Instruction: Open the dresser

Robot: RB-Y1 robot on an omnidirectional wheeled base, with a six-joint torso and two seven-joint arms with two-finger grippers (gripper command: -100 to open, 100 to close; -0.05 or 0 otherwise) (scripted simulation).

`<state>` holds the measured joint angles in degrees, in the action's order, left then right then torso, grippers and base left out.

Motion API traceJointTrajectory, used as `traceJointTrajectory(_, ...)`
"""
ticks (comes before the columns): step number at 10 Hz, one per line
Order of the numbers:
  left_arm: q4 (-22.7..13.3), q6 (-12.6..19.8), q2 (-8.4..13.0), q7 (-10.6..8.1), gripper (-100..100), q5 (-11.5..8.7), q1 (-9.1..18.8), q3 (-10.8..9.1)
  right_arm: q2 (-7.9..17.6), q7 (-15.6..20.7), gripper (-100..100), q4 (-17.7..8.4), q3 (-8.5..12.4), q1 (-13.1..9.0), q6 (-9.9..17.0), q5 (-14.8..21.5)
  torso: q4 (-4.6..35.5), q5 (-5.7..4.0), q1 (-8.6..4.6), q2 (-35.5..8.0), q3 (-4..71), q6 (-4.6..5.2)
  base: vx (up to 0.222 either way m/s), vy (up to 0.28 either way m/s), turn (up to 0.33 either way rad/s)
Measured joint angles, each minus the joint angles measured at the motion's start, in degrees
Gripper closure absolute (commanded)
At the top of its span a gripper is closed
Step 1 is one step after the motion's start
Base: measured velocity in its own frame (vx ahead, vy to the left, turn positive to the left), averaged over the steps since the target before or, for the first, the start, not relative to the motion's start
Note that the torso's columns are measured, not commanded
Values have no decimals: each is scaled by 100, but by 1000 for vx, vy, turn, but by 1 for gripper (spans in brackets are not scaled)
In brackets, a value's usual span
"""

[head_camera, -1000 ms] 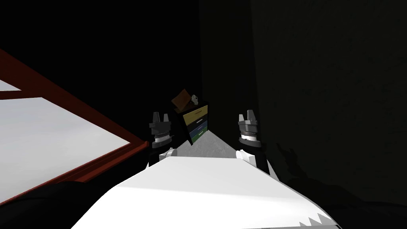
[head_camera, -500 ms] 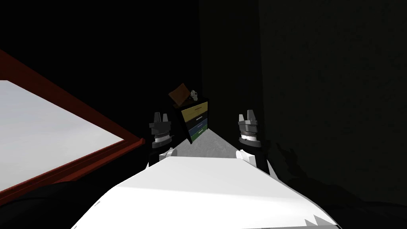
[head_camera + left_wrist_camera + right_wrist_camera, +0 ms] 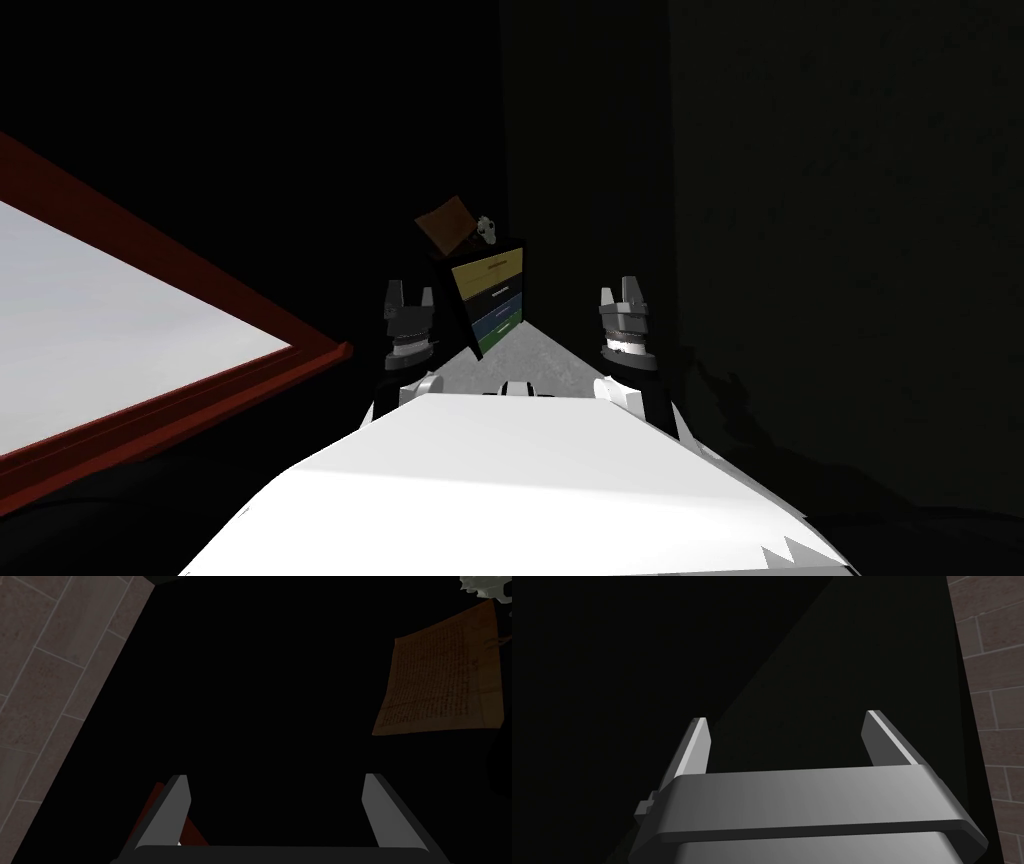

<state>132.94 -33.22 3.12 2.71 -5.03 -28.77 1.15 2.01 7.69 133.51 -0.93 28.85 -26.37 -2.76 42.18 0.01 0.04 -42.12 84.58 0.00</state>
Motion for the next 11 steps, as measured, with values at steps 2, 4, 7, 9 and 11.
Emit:
traceJointTrajectory(2,-108,98,270,61,-100,-59,82,79,0,0,0,0,0,0,0,0,8,0,-1,-12,2,0,60,37,-22)
traceJointTrajectory(4,-312,214,464,130,-100,-146,251,135,0,0,0,0,0,0,0,0,10,-2,-7,-17,-1,0,81,35,-33)
traceJointTrajectory(7,-725,481,654,266,-100,-349,574,265,0,0,0,0,0,1,0,0,8,-1,-4,-12,2,0,102,49,-30)
traceJointTrajectory(9,-900,657,679,345,-100,-463,765,317,0,0,0,0,0,0,0,0,13,-2,-5,-27,-8,0,85,48,-32)
traceJointTrajectory(11,-1144,885,631,455,-100,-592,985,426,0,0,0,0,0,0,0,0,9,-1,-4,-14,1,-1,105,54,-35)
